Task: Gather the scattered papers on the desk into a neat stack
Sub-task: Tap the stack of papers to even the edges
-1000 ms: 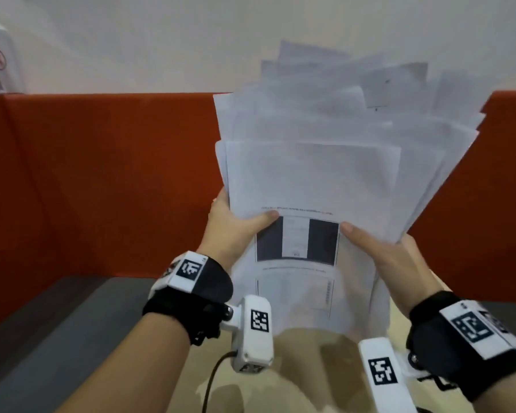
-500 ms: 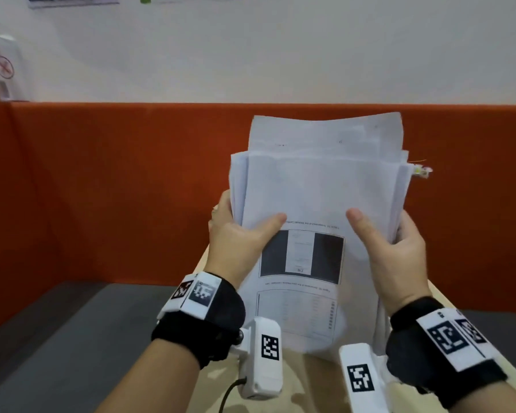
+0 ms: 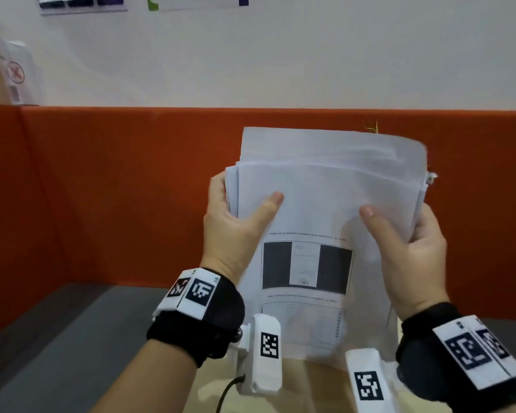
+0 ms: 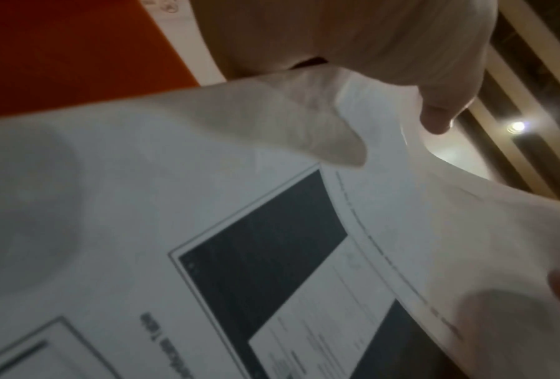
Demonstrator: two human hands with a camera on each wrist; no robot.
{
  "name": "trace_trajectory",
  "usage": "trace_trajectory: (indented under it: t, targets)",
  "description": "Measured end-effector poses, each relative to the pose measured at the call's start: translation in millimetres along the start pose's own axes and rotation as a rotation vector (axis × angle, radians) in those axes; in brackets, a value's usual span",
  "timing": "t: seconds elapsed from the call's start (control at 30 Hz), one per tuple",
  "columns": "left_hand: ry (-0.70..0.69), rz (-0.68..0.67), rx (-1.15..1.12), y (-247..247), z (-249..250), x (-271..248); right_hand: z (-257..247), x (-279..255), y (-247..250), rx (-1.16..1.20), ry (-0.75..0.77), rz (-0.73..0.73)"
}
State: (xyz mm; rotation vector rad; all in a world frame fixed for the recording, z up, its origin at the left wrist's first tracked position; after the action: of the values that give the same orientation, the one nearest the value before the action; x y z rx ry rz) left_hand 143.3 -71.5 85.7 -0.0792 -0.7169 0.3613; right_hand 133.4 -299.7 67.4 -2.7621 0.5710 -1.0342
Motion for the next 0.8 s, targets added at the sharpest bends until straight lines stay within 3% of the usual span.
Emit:
trace_trajectory:
  t: [0.17,0.37,0.63,0.8]
  targets:
    - [0.075,-0.014,0.058,9.2,-19.9,-14.7,-0.3,-8.5,8.4,-0.049,0.015,0.028]
    - [0.127,-0.041,0.037,8.7,-27.7,-18.4,-64.2,20.5,-0.8,-0.34,0.465,-0.015]
    - [0.19,-0.081,0.101,10.7,-37.3,-28.7,-70.8,19.2,-10.2,-0.723,0.446,-0.174]
    - [0.317,-0.136,0.086,8.0,-38.2,-30.4,-82.2,15.1,-25.6,-0.916,0.453,-0.275]
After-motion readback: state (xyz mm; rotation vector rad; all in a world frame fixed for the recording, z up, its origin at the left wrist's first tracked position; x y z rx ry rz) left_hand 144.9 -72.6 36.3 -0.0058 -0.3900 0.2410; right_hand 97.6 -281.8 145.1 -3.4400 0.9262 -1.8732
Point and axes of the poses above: each hand's wrist, its own x-axis towards the middle knuckle, its own y-axis out of the back of the hand, z = x × y, the point moved 5 cm from there along x, towards the middle knuckle, and after that the axes turned 4 degrees about z, right-handed, at the moved point
